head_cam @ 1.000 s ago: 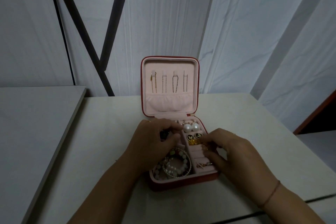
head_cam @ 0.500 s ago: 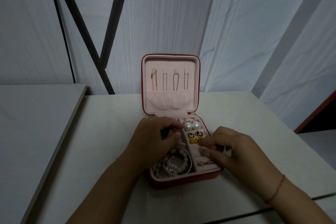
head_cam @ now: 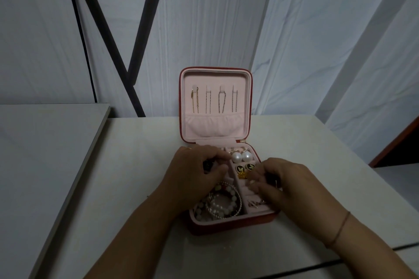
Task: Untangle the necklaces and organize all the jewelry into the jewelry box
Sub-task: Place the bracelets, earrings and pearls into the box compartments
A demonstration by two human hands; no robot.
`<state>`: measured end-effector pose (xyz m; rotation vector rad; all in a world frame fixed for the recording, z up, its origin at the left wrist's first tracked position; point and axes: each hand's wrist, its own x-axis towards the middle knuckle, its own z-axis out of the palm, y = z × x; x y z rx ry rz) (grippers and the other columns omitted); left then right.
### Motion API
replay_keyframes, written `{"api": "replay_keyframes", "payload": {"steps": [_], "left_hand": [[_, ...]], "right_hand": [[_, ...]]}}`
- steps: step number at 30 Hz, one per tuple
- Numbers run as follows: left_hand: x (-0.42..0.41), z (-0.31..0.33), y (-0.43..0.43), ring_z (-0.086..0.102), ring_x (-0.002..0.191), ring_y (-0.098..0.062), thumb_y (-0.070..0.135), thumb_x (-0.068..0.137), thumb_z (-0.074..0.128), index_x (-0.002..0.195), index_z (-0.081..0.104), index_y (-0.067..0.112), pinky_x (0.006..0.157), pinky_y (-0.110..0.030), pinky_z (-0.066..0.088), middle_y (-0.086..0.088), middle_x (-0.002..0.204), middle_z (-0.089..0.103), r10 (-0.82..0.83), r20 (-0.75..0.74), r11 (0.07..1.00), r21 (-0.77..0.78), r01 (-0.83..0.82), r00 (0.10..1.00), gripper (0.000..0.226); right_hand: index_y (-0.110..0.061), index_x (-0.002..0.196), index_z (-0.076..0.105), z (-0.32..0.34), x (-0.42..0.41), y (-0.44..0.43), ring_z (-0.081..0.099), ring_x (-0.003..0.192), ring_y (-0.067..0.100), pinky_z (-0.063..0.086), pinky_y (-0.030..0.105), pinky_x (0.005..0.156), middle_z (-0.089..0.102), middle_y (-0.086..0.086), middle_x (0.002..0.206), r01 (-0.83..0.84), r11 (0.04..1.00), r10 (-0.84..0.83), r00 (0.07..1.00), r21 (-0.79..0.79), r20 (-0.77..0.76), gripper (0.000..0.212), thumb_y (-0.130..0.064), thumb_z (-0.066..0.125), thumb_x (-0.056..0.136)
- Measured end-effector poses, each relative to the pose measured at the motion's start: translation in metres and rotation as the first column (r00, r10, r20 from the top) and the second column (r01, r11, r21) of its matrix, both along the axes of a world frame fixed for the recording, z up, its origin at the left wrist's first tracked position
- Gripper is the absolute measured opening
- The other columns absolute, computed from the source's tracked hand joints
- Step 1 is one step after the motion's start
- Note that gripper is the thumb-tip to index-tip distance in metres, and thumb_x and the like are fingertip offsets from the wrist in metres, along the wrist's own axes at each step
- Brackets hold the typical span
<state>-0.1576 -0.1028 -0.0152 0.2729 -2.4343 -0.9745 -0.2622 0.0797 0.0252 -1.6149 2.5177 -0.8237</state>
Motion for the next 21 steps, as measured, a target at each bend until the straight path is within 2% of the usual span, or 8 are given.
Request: {"api": "replay_keyframes", "payload": {"steps": [2, 4, 6, 8, 12, 15, 18, 21], "left_hand": [[0.000, 0.000, 0.000, 0.060, 0.091, 0.004, 0.029, 0.086, 0.065, 0.111, 0.067, 0.033, 0.084, -0.019, 0.050, 0.018, 0.099, 0.068, 0.000, 0.001, 1.000, -0.005, 0.000, 1.000, 0.025], [0.000, 0.000, 0.000, 0.060, 0.091, 0.005, 0.030, 0.086, 0.065, 0.111, 0.067, 0.033, 0.083, -0.015, 0.048, 0.019, 0.098, 0.068, 0.000, -0.003, 1.000, -0.006, 0.000, 1.000, 0.025], [0.000, 0.000, 0.000, 0.059, 0.091, 0.005, 0.032, 0.086, 0.064, 0.110, 0.068, 0.034, 0.082, -0.012, 0.047, 0.019, 0.098, 0.068, 0.001, -0.012, 1.000, -0.011, -0.001, 1.000, 0.024], [0.000, 0.000, 0.000, 0.059, 0.092, 0.006, 0.032, 0.086, 0.064, 0.109, 0.068, 0.033, 0.082, -0.012, 0.047, 0.019, 0.098, 0.068, 0.002, -0.020, 1.000, -0.016, -0.002, 1.000, 0.024], [0.000, -0.001, 0.000, 0.059, 0.092, 0.005, 0.031, 0.085, 0.066, 0.109, 0.069, 0.033, 0.082, -0.011, 0.046, 0.019, 0.097, 0.069, 0.002, -0.027, 1.000, -0.016, -0.002, 1.000, 0.024], [0.001, 0.000, 0.000, 0.059, 0.091, 0.005, 0.035, 0.084, 0.063, 0.109, 0.068, 0.034, 0.081, -0.009, 0.045, 0.019, 0.096, 0.069, 0.001, -0.026, 1.000, -0.019, -0.001, 1.000, 0.025], [0.000, 0.000, 0.000, 0.060, 0.092, 0.004, 0.029, 0.086, 0.066, 0.110, 0.068, 0.034, 0.083, -0.016, 0.048, 0.018, 0.098, 0.069, 0.000, -0.017, 1.000, -0.008, 0.000, 1.000, 0.025], [0.000, 0.000, 0.000, 0.060, 0.092, 0.003, 0.027, 0.085, 0.067, 0.110, 0.068, 0.032, 0.085, -0.022, 0.050, 0.016, 0.100, 0.069, -0.002, -0.016, 1.000, -0.004, 0.002, 1.000, 0.025]], "right_hand": [[-0.037, 0.071, 0.052, -0.004, 0.001, -0.003, 0.050, 0.070, -0.009, 0.035, 0.005, 0.062, 0.047, -0.019, 0.064, -0.020, 0.999, 0.019, 0.999, -0.034, -0.041, 0.018, -0.028, 0.065, 0.079], [-0.030, 0.078, 0.060, -0.009, -0.002, -0.006, 0.048, 0.069, -0.003, 0.035, 0.003, 0.065, 0.046, -0.020, 0.069, -0.049, 0.999, 0.048, 0.996, -0.010, -0.071, 0.003, -0.030, 0.059, 0.075], [-0.026, 0.083, 0.062, -0.013, -0.006, -0.006, 0.044, 0.073, -0.001, 0.034, 0.002, 0.068, 0.049, -0.020, 0.077, -0.090, 0.996, 0.093, 0.990, 0.029, -0.110, 0.009, -0.029, 0.057, 0.076], [-0.026, 0.085, 0.063, -0.012, -0.008, -0.007, 0.047, 0.076, 0.001, 0.036, 0.006, 0.069, 0.055, -0.016, 0.081, -0.131, 0.990, 0.137, 0.982, 0.053, -0.127, 0.012, -0.030, 0.054, 0.078], [-0.028, 0.086, 0.065, -0.010, -0.011, -0.007, 0.056, 0.079, 0.004, 0.043, 0.019, 0.067, 0.062, -0.013, 0.087, -0.185, 0.982, 0.187, 0.974, 0.033, -0.129, 0.018, -0.032, 0.049, 0.079], [-0.031, 0.087, 0.067, -0.011, -0.014, -0.005, 0.060, 0.081, 0.006, 0.045, 0.019, 0.070, 0.063, -0.015, 0.090, -0.192, 0.981, 0.191, 0.976, -0.005, -0.101, 0.017, -0.029, 0.052, 0.080], [-0.027, 0.088, 0.072, -0.015, -0.013, -0.004, 0.063, 0.080, 0.008, 0.046, 0.021, 0.070, 0.066, -0.011, 0.089, -0.182, 0.983, 0.177, 0.975, -0.025, -0.134, 0.017, -0.020, 0.059, 0.079], [-0.022, 0.088, 0.072, -0.016, -0.008, -0.003, 0.061, 0.076, 0.007, 0.044, 0.016, 0.068, 0.069, -0.008, 0.084, -0.133, 0.989, 0.121, 0.979, -0.061, -0.164, 0.018, -0.014, 0.064, 0.074]]}}
